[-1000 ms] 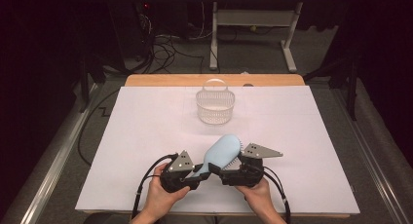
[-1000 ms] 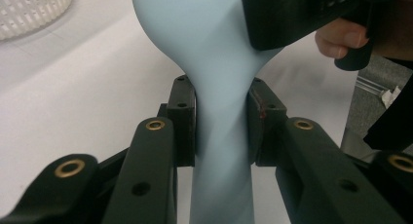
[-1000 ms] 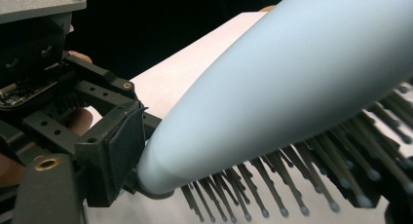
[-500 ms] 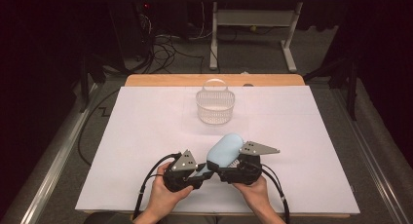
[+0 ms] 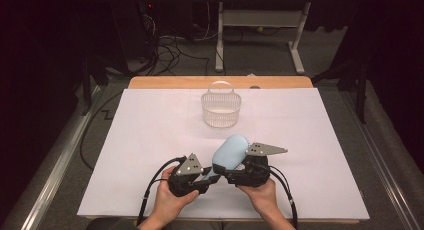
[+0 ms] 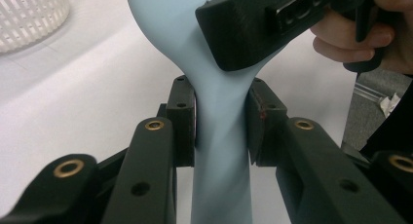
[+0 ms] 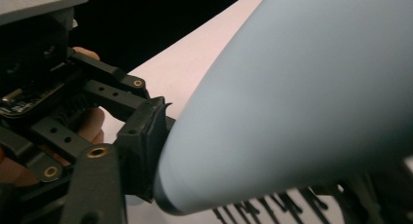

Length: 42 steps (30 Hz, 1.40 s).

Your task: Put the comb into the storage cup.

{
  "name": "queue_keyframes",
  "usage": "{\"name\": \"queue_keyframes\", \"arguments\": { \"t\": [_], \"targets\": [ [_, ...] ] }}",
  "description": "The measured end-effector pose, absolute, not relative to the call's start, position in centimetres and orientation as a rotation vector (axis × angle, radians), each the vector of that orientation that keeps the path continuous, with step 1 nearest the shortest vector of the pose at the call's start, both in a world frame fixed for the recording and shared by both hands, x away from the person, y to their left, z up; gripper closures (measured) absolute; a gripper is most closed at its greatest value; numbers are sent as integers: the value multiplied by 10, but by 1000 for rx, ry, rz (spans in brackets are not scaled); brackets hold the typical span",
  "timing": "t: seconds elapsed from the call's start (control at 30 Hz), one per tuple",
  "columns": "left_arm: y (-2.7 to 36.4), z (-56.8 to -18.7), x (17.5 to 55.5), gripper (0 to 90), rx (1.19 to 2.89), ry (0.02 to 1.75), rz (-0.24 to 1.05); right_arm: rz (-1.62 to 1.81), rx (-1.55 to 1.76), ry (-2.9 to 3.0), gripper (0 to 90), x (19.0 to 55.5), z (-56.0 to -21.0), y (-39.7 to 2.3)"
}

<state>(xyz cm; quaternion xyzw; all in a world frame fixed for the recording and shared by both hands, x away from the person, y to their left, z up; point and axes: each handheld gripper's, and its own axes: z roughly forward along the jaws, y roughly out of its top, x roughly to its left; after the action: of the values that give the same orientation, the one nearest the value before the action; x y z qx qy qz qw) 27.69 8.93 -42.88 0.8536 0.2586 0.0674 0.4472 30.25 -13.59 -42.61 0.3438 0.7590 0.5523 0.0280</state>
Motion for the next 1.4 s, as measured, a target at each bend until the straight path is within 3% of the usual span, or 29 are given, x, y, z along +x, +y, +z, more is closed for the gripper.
{"name": "queue_keyframes", "arguments": {
  "t": [0.57, 1.4],
  "targets": [
    [93, -426, 282, 682, 2082, 638, 131, 1758, 1039, 2349, 525, 303, -418, -136],
    [93, -426, 285, 450, 2064, 625, 106, 1748, 1053, 2386, 554, 307, -417, -139]
  ]
}}
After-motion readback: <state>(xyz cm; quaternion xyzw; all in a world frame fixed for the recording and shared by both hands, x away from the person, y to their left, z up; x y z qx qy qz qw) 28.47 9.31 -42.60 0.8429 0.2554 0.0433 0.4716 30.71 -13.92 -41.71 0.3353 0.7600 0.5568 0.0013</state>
